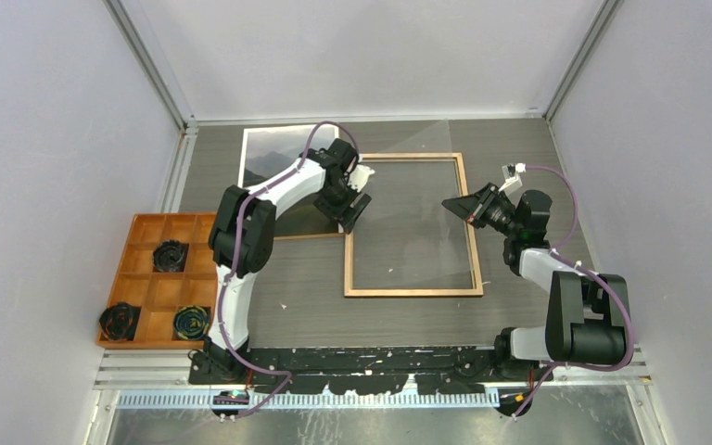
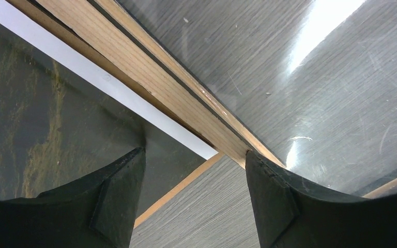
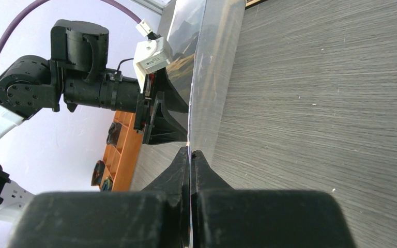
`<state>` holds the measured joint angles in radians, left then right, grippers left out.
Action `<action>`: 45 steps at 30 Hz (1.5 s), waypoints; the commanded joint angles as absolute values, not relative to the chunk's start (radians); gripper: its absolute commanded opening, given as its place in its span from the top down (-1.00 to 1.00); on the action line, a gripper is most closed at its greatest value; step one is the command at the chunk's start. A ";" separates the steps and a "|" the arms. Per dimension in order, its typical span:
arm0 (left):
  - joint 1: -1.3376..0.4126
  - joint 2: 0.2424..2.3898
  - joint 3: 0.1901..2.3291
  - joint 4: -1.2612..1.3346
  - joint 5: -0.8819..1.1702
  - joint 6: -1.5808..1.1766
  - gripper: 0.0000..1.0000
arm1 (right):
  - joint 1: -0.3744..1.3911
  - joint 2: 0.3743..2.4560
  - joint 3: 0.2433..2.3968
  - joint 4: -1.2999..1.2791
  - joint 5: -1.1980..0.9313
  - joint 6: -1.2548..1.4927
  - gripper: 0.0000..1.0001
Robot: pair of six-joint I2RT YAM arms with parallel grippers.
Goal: Put the photo into the frame
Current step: Place the photo frame item in the photo frame.
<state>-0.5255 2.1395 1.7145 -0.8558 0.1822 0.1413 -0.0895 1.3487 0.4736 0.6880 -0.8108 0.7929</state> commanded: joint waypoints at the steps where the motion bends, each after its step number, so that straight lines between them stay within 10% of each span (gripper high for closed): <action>1: -0.528 2.161 1.721 -0.843 0.188 0.134 -0.45 | -0.072 1.358 0.506 0.710 -0.867 0.782 0.98; 28: -0.529 2.151 1.615 -0.749 0.067 0.206 -0.10 | -0.073 1.349 0.535 0.668 -0.877 0.756 0.98; 45: -0.518 2.103 1.619 -0.756 0.100 0.175 -0.23 | -0.072 1.329 0.538 0.590 -0.858 0.699 0.98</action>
